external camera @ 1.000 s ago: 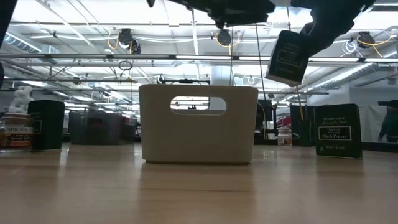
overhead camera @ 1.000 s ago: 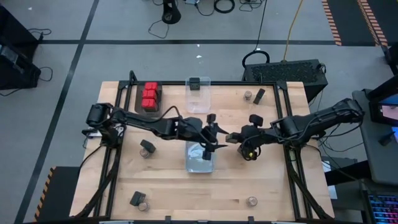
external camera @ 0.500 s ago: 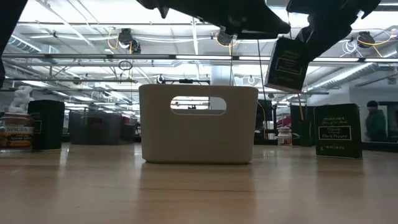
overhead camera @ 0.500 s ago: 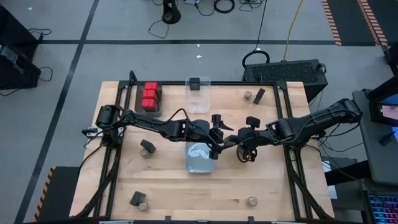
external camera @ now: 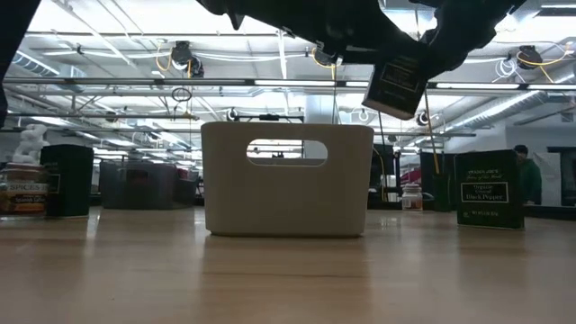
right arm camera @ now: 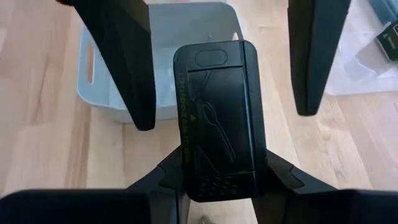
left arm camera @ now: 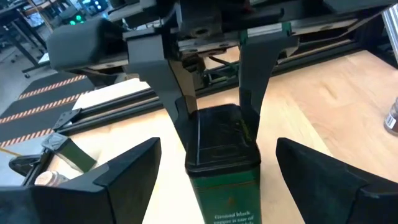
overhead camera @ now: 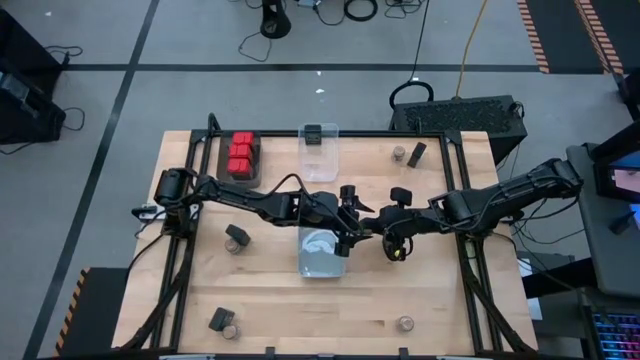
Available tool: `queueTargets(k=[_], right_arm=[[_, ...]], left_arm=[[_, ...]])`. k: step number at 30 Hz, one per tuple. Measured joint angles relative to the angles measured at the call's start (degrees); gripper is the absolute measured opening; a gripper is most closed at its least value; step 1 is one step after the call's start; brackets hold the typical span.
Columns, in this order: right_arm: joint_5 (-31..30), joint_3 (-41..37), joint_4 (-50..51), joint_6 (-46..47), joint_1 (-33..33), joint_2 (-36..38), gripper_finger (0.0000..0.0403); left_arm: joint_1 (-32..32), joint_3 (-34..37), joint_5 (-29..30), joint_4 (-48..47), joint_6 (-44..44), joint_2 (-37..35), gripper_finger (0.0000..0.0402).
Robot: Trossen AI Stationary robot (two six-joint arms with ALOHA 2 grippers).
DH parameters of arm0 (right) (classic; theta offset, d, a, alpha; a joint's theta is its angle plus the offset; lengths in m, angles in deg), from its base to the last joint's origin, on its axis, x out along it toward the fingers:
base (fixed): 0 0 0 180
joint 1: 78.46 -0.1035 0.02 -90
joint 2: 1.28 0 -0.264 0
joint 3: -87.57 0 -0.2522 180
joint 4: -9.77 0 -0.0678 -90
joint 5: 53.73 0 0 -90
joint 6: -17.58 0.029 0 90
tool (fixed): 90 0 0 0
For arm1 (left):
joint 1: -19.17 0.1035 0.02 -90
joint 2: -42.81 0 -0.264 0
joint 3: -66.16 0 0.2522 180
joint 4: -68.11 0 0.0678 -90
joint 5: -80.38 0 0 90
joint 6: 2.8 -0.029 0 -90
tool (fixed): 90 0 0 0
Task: Sort spices by type
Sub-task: Put the black seasoning can into the transparent bin
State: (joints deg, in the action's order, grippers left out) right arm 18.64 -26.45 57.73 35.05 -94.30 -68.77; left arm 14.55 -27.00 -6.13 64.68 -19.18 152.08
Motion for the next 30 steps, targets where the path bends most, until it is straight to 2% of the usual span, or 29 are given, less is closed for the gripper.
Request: queueTargets(k=[9, 30], right_arm=[[0.0, 0.0, 0.3, 0.0, 0.0, 0.0, 0.011], [-0.3, 0.0, 0.4, -0.8, 0.0, 0.0, 0.0114]], left_arm=[[0.0, 0.0, 0.0, 0.1, 0.1, 0.0, 0.0315], [0.2, 0.0, 0.3, 0.2, 1.1, 0.0, 0.0156]])
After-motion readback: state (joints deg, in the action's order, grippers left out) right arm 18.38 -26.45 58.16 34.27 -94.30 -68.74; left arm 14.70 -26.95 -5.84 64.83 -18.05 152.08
